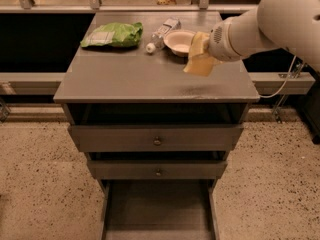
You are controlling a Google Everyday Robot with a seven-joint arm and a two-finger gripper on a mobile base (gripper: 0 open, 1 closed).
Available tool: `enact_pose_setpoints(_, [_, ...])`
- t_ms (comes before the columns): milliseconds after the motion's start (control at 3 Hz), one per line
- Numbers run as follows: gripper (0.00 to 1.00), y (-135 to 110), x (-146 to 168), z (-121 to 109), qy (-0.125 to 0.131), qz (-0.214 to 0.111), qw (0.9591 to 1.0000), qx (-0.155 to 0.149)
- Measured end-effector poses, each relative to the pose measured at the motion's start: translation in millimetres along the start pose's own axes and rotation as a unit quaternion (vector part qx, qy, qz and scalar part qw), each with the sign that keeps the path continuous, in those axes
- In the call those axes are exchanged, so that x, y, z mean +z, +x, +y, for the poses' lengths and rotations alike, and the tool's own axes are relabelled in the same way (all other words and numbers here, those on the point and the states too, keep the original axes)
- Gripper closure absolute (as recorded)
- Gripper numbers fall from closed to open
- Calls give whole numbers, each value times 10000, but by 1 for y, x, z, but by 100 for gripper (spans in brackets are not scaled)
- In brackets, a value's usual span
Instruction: Pick sponge from bottom drawer and place on counter
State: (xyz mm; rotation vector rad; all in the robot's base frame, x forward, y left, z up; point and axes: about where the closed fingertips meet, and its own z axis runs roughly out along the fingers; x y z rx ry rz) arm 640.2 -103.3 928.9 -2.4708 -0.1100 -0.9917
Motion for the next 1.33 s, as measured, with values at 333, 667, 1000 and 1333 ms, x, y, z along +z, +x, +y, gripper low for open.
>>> enact_pose_setpoints(333, [31, 2, 2, -4, 23, 6, 10000, -24])
enact_pose_setpoints(667, [8, 0, 4, -4, 10, -39, 10000, -16])
enact_pose_setpoints(1000, [0, -28, 33, 12, -324, -682, 9969, 213])
enact_pose_setpoints(1333, [0, -28, 33, 12, -324, -682, 9969, 213])
